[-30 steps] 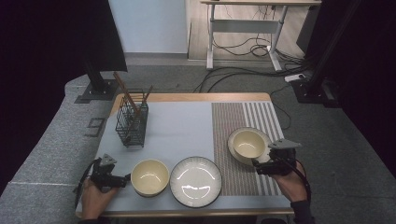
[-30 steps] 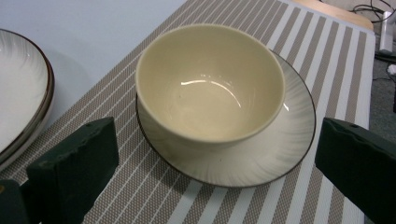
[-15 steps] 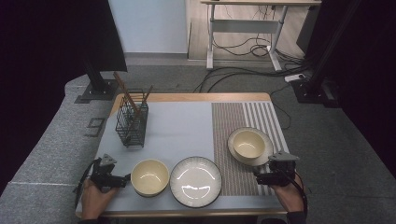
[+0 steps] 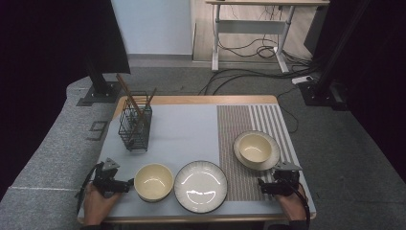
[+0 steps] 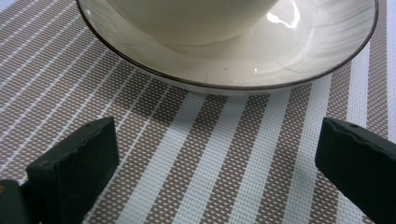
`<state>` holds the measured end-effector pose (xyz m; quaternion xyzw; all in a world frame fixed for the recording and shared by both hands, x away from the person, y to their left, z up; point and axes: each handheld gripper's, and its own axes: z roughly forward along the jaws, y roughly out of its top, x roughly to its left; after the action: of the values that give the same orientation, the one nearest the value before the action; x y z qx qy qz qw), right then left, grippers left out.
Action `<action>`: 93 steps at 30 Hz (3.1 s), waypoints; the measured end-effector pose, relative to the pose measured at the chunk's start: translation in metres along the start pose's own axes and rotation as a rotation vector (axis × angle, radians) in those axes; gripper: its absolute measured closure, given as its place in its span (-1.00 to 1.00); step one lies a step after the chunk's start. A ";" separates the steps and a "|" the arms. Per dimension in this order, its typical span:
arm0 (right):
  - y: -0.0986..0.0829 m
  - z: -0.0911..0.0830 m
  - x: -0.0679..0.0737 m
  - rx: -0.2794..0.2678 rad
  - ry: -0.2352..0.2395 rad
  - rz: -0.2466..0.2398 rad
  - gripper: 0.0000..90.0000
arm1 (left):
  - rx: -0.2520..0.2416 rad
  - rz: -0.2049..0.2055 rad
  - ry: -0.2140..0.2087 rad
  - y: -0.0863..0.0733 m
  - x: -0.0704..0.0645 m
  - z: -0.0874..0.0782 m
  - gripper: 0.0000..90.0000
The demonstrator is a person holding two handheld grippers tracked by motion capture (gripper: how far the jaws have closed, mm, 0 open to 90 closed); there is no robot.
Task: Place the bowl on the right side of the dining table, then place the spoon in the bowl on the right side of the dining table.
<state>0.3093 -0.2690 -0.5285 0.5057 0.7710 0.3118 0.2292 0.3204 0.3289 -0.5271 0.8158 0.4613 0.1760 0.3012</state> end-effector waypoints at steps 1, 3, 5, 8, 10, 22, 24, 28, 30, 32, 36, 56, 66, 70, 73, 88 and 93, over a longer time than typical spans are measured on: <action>-0.001 0.002 0.000 0.000 -0.001 0.000 -1.00 | 0.000 0.000 0.000 0.000 0.000 0.000 -1.00; -0.004 0.004 0.000 -0.003 0.005 0.009 -1.00 | 0.000 0.000 0.000 0.000 0.000 0.000 -1.00; -0.005 0.005 -0.002 -0.006 0.018 0.026 -1.00 | 0.000 0.000 0.000 0.000 0.000 0.000 -1.00; -0.005 0.006 -0.001 -0.008 0.018 0.025 -1.00 | 0.000 0.000 -0.001 0.000 0.000 0.000 -1.00; -0.005 0.006 -0.001 -0.010 0.018 0.025 -1.00 | 0.001 0.000 -0.001 0.000 0.000 0.000 -1.00; -0.006 0.006 -0.002 -0.015 0.021 0.027 -1.00 | 0.002 -0.001 -0.002 0.000 0.000 0.000 -1.00; -0.006 0.006 -0.002 -0.015 0.021 0.027 -1.00 | 0.002 -0.001 -0.002 0.000 0.000 0.000 -1.00; -0.006 0.006 -0.002 -0.016 0.021 0.027 -1.00 | 0.002 0.000 -0.001 0.000 0.000 0.000 -1.00; -0.006 0.006 -0.002 -0.014 0.022 0.028 -1.00 | 0.001 -0.001 -0.002 0.000 0.000 0.000 -1.00; -0.005 0.006 -0.001 -0.012 0.020 0.028 -1.00 | 0.002 -0.001 -0.002 0.000 0.000 0.000 -1.00; -0.005 0.006 -0.001 -0.007 0.020 0.027 -1.00 | 0.002 -0.002 -0.003 0.000 0.000 0.000 -1.00; 0.000 -0.016 -0.001 -0.011 0.042 0.005 -0.95 | 0.002 -0.001 -0.002 0.000 0.000 0.000 -1.00; 0.016 -0.037 0.010 -0.017 0.065 -0.080 -1.00 | 0.002 -0.001 -0.002 0.000 0.000 0.000 -1.00; 0.023 -0.042 0.014 -0.038 0.080 -0.093 -1.00 | 0.002 -0.001 -0.002 0.000 0.000 0.000 -1.00; 0.030 -0.046 0.018 -0.055 0.102 -0.098 -1.00 | 0.001 -0.001 -0.002 0.000 0.000 0.000 -1.00; 0.072 -0.055 0.038 -0.113 0.219 -0.161 -1.00 | 0.002 -0.001 -0.002 0.000 0.000 0.000 -1.00; 0.090 -0.052 0.047 -0.131 0.259 -0.193 -1.00 | 0.002 -0.001 -0.002 0.000 0.000 0.000 -1.00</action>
<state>0.3141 -0.2121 -0.4296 0.3691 0.8169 0.4008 0.1893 0.3207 0.3291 -0.5270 0.8159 0.4616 0.1745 0.3011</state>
